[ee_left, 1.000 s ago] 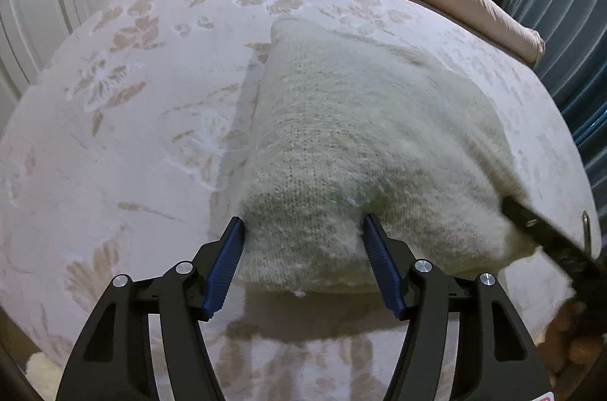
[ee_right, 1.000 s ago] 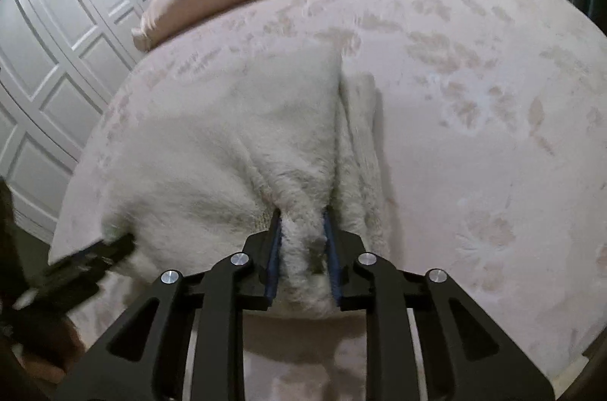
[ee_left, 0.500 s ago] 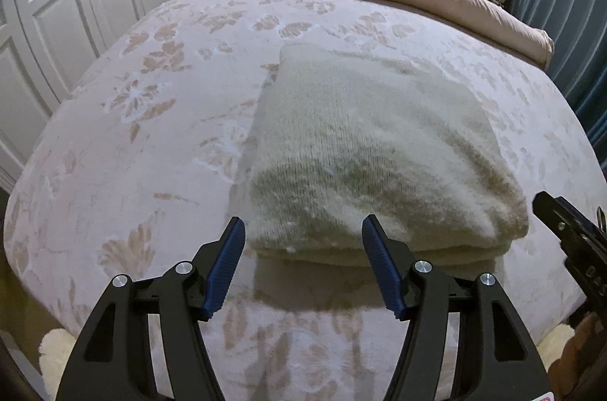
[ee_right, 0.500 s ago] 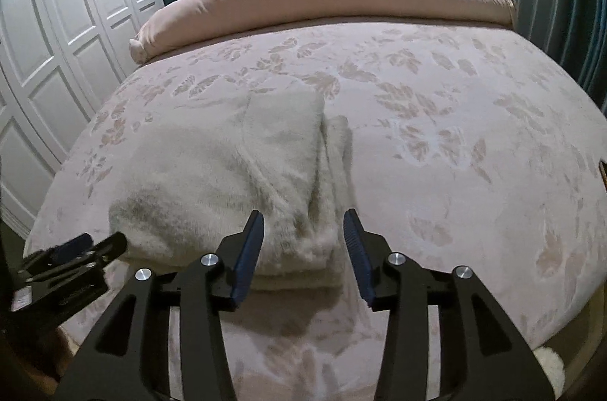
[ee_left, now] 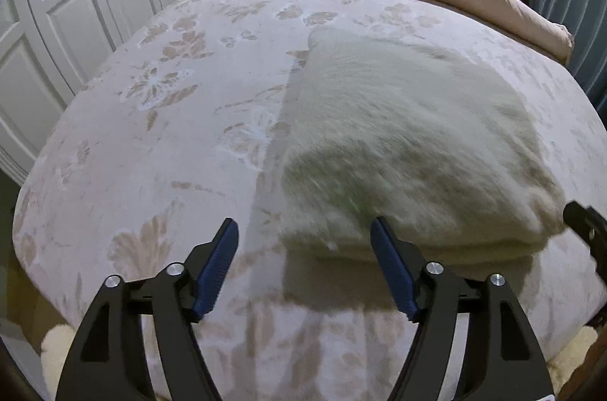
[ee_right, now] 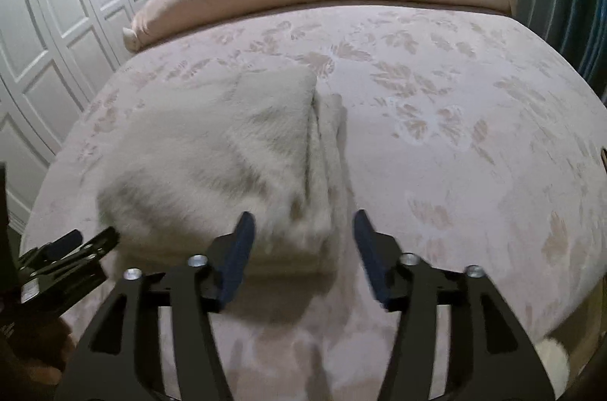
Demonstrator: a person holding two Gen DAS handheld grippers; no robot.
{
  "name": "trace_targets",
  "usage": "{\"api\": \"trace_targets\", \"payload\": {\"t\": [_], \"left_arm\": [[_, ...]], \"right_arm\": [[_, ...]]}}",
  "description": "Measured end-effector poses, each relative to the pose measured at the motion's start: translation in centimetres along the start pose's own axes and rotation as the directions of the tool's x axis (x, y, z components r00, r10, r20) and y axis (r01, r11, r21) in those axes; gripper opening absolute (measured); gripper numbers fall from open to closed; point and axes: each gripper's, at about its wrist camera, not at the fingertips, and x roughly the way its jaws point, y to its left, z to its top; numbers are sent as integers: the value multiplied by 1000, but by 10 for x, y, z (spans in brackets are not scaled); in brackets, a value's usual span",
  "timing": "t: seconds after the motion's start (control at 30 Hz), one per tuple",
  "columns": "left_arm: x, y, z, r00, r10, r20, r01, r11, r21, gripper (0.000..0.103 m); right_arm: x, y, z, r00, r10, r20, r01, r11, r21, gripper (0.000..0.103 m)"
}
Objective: Fold small clothes
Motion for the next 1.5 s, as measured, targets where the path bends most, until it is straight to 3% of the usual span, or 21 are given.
{"api": "trace_targets", "payload": {"t": [0.07, 0.4, 0.57, 0.67, 1.03, 1.3, 1.5], "left_arm": [[-5, -6, -11, 1000, 2, -1, -2, 1000, 11, 81], [12, -16, -67, 996, -2, -85, 0, 1000, -19, 84], [8, -23, -87, 1000, 28, -11, -28, 999, 33, 87], [8, -25, -94, 999, 40, 28, -41, 999, 30, 90], [7, -24, -105, 995, 20, 98, -23, 999, 33, 92], [13, -23, -92, 999, 31, -12, -30, 999, 44, 92], [12, -25, -96, 999, 36, -32, -34, 999, 42, 92]], "right_arm": [[-10, 0, -19, 999, -33, 14, 33, 999, 16, 68], [8, 2, -75, 995, -80, -55, 80, 997, -17, 74], [18, 9, -98, 992, -93, -82, 88, 994, -69, 82], [18, 12, -106, 993, -110, -48, 106, 990, -89, 90], [22, 7, -110, 993, -118, -16, 117, 991, -72, 98], [30, 5, -97, 989, -113, -97, 107, 992, -64, 98], [34, 4, -91, 987, -111, -120, 104, 992, -66, 98]]}}
